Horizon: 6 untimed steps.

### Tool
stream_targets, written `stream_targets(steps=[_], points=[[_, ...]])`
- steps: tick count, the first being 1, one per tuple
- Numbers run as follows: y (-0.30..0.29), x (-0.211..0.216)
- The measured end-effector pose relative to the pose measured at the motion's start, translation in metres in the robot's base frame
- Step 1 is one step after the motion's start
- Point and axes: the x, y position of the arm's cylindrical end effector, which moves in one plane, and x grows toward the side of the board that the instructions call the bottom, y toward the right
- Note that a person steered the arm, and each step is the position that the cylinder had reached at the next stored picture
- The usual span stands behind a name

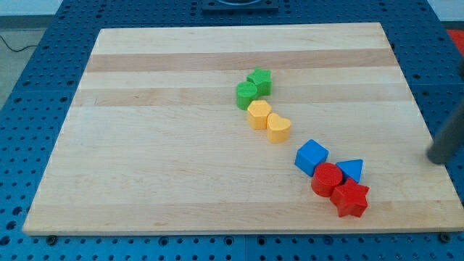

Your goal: Push the group of red blocks to the bottom of the yellow heart

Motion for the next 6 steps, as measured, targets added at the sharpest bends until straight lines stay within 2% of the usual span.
stream_targets(steps=[1,2,4,6], points=[[0.033,0.055],[0.005,0.075],[-0.114,0.073],[-0.240,0.039]])
